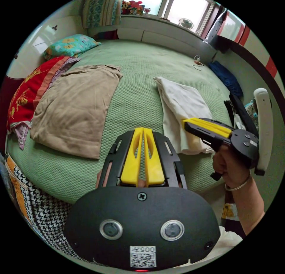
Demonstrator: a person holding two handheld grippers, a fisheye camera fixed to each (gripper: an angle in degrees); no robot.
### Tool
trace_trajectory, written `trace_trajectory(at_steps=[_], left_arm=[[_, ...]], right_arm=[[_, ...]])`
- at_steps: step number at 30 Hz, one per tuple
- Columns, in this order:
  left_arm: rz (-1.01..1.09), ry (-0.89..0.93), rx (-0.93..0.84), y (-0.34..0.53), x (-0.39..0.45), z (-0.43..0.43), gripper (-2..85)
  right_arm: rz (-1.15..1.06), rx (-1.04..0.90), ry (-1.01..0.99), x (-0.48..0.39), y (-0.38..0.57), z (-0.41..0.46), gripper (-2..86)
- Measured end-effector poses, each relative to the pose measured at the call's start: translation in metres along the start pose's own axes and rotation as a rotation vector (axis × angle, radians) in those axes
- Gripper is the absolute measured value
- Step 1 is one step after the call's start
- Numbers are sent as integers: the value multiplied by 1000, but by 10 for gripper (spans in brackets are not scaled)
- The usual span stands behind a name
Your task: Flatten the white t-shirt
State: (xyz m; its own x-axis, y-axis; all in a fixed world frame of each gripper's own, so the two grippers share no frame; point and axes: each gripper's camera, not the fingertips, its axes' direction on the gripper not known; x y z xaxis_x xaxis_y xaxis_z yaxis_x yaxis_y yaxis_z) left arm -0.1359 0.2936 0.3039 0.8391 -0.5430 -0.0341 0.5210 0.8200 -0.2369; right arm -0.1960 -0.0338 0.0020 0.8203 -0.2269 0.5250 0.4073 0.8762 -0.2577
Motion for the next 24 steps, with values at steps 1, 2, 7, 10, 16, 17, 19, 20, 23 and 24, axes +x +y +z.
trace_trajectory(at_steps=[1,2,7,10,16,17,19,20,23,24], left_arm=[[3,14,10,0,3,3,-2],[10,15,17,0,8,6,-2],[62,-147,-23,-7,34,23,-1],[84,-155,-23,-10,50,33,-1],[113,-57,-39,-17,73,52,-4],[121,-54,-39,-19,77,56,-5],[125,-51,-43,-22,83,63,-5],[134,-46,-45,-23,87,67,-6],[154,-41,-59,-26,99,78,-6],[159,-40,-60,-26,101,80,-6]], right_arm=[[3,3,-8,5,1,-3,0],[9,8,-18,13,4,-8,-1],[48,59,-9,51,14,-38,-3],[71,87,25,82,21,-62,-4],[185,118,143,169,42,-103,-14],[200,114,170,186,47,-110,-15],[203,95,202,207,55,-115,-16],[221,91,246,219,60,-118,-16],[276,65,285,254,70,-119,-16],[303,56,293,268,73,-121,-16]])
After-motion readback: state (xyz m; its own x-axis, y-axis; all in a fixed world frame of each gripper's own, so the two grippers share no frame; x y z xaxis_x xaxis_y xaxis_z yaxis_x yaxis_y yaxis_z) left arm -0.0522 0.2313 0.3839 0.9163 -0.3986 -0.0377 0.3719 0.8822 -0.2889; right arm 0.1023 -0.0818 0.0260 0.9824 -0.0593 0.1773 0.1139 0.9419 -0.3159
